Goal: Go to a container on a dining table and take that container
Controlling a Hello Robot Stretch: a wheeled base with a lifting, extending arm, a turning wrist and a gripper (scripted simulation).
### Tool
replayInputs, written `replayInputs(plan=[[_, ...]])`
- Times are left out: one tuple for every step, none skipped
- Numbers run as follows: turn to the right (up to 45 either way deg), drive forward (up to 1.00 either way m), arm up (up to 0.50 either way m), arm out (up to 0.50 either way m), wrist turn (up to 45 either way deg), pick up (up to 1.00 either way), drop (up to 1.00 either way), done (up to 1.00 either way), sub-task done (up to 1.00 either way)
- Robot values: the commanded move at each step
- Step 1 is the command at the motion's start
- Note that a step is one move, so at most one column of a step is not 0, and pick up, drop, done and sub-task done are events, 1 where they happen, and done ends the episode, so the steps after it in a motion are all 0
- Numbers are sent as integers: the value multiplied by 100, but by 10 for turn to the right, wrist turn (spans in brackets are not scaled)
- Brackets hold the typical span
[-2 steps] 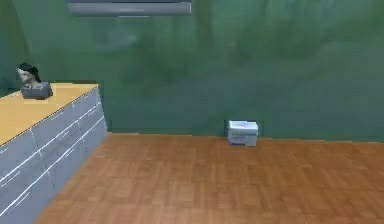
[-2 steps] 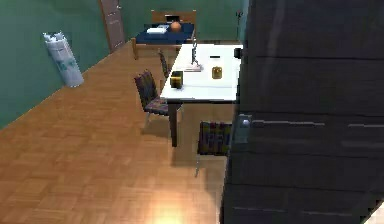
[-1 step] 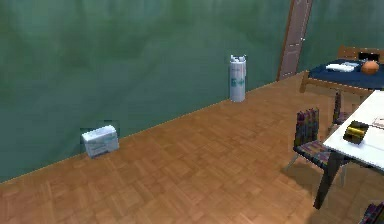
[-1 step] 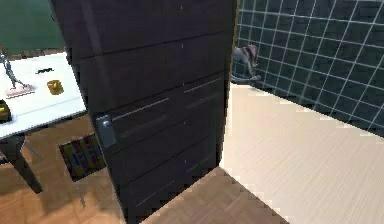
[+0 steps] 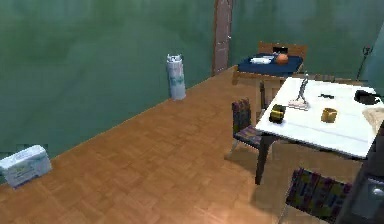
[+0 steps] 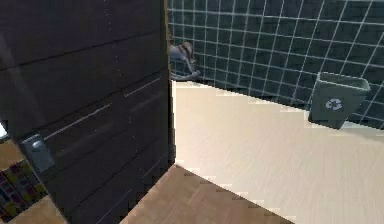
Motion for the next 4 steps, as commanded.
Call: replayInputs(plan=[[0, 70, 0, 0, 0, 0, 0, 0, 0], [-90, 0, 0, 0, 0, 0, 0, 0, 0], [0, 75, 0, 0, 0, 0, 0, 0, 0], [450, 0, 0, 0, 0, 0, 0, 0, 0]])
